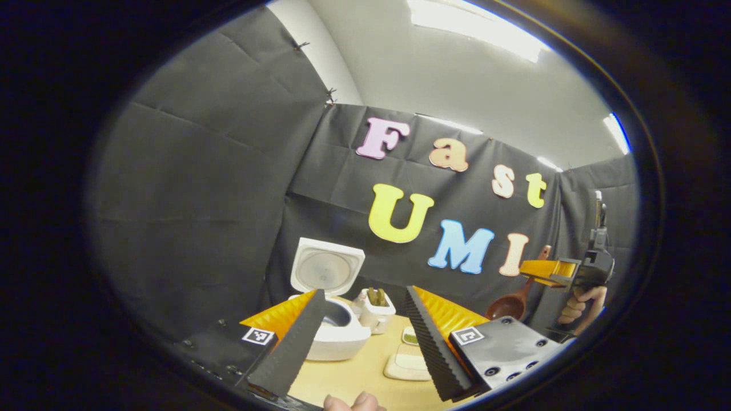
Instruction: Close the left gripper, press the button to open the rice cooker; take a wooden spoon from the chopstick holder with the right hand, scoop a spoonful of rice and pour it into the rice cooker, then put the wooden spoon back into the chopstick holder.
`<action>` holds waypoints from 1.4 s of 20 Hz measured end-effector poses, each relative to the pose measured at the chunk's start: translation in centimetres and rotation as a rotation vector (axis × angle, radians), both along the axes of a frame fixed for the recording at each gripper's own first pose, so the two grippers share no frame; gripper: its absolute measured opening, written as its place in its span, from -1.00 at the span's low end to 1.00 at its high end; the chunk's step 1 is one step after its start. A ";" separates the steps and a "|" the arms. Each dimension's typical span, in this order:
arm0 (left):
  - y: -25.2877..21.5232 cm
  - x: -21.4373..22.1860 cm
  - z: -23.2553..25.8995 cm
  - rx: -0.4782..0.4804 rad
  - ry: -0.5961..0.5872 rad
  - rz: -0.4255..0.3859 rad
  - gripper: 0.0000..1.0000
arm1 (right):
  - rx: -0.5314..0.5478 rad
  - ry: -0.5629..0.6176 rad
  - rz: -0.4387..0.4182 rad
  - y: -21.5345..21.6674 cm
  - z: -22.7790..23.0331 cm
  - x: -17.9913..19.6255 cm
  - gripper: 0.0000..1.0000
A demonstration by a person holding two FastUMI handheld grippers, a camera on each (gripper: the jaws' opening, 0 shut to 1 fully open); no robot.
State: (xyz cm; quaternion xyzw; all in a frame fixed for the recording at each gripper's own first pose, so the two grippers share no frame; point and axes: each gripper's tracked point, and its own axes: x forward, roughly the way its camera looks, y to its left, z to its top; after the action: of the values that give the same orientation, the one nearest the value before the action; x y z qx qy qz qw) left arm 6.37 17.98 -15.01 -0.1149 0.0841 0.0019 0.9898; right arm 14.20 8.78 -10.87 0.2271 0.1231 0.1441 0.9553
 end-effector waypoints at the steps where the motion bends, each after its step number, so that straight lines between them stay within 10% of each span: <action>1: -1.2 0.2 0.3 0.005 -0.002 -0.005 0.86 | -0.015 -0.005 -0.011 -1.3 0.2 -0.7 -0.67; 12: -15.2 1.5 0.2 0.102 0.039 -0.016 0.86 | -0.064 -0.008 -0.049 -13.4 -4.2 -3.8 -0.67; 28: -19.8 11.0 -5.3 0.149 0.115 -0.232 0.87 | -0.057 0.318 -0.443 -28.2 -27.2 9.1 -0.67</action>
State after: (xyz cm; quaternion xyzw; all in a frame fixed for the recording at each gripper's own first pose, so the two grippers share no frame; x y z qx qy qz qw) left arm 17.42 -1.79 -20.33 -0.0303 0.1529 -0.0996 0.9827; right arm 23.31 -19.43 -38.07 0.2414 0.2229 -0.1096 0.9381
